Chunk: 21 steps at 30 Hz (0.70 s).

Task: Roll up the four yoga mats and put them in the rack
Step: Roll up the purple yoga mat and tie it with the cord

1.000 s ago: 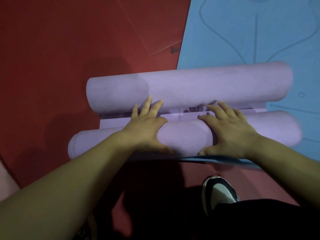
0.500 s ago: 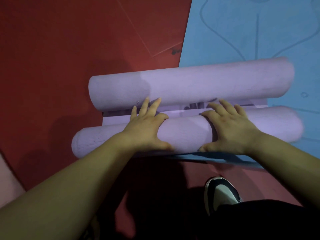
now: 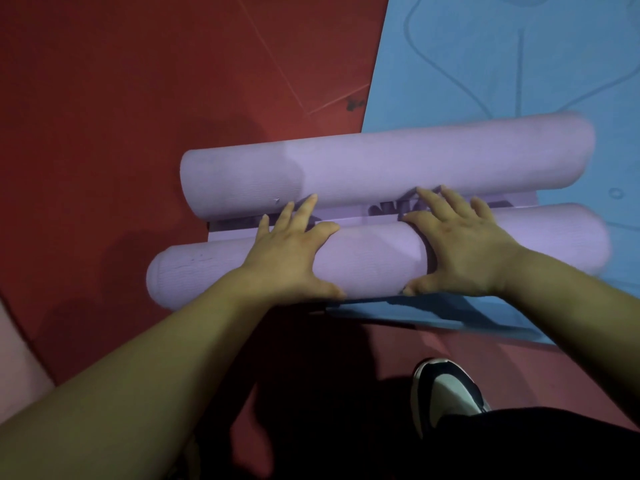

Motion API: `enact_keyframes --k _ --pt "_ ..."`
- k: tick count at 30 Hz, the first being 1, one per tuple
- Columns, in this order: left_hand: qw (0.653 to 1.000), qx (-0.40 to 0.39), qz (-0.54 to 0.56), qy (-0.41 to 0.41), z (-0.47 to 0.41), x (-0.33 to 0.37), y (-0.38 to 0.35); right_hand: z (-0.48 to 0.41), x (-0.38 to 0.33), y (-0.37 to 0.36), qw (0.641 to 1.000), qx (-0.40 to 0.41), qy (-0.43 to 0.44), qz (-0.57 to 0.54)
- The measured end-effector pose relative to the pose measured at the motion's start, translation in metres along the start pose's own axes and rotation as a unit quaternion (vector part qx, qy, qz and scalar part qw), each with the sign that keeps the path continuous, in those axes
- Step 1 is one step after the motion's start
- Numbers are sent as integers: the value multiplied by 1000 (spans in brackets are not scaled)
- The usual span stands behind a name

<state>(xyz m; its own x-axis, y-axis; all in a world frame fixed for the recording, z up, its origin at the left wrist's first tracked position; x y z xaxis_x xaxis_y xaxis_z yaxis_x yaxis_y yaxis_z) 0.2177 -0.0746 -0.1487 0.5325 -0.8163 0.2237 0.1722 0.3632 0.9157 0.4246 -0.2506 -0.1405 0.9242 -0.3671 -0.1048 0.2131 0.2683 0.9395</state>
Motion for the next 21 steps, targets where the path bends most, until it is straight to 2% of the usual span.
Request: enact_keyframes --k 9,16,21 --pt "998 27 -60 9 5 5 -8 -24 6 13 998 -54 -6 -35" --pt "999 8 -32 10 -11 0 3 -12 0 7 1000 4 5 11" --pt "998 32 -37 26 -8 3 3 -25 4 14 1000 -19 1 -13"
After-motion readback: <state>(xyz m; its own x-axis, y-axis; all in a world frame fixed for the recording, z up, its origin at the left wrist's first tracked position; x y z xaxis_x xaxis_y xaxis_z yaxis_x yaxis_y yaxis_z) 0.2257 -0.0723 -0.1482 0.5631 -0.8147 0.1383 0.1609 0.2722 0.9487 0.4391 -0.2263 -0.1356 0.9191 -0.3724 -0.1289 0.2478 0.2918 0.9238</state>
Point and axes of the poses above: each hand's wrist, its own z-axis away from the middle knuckle, its own y-axis out of the back of the hand, x = y × z, the point moved 2 cm from there along -z, towards the middle knuckle, and after that the axes turned 9 degrees about x, right-handed, at the moved point
